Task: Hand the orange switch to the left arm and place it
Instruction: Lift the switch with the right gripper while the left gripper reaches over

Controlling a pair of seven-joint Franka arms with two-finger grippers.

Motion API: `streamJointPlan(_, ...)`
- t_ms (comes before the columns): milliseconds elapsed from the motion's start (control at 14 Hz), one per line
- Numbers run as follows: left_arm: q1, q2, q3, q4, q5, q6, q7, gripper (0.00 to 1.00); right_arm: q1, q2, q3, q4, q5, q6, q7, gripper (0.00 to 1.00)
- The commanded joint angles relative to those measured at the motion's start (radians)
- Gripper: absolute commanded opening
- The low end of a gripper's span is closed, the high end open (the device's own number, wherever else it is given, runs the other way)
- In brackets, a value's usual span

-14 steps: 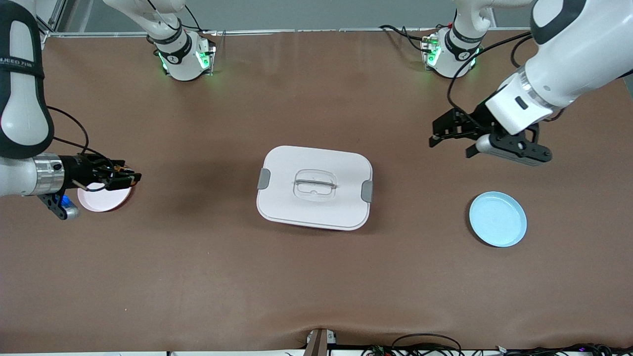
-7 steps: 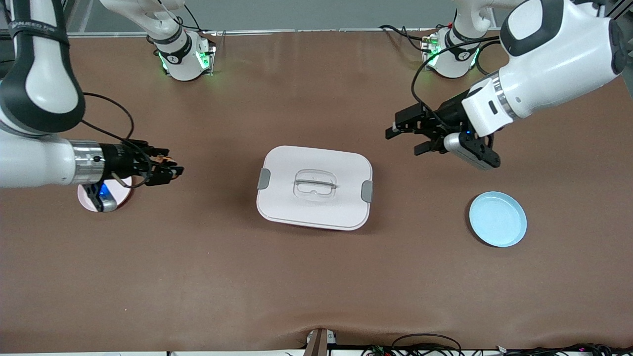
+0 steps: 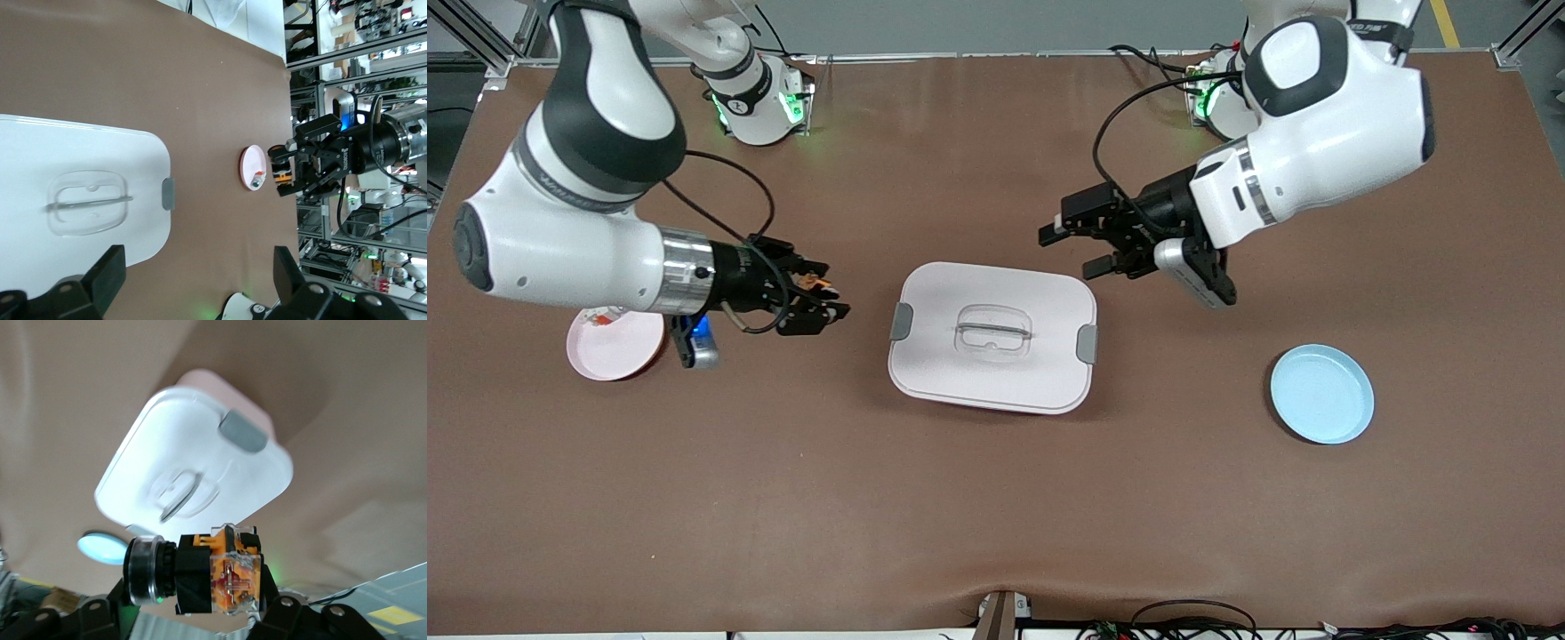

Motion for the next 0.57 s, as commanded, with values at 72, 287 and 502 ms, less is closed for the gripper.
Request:
streamJointPlan(72,-0.004,0.035,-0.06,-0.003,-0.087,0.123,0.022,0.9,0.05,0.003,-0.01,0.021,0.043,0.062,0.121,0.0)
streamJointPlan(287,-0.048,0.067,-0.073,-0.003,-0.144,0.238,0.022,0.87,0.111,0.006,-0.012,0.028,0.075,0.164,0.24,0.0)
streamJointPlan(502,-0.102,0.098,-0.073,0.005,-0.201,0.341,0.027,0.84,0.16,0.02,-0.012,0.051,0.072,0.22,0.323,0.0)
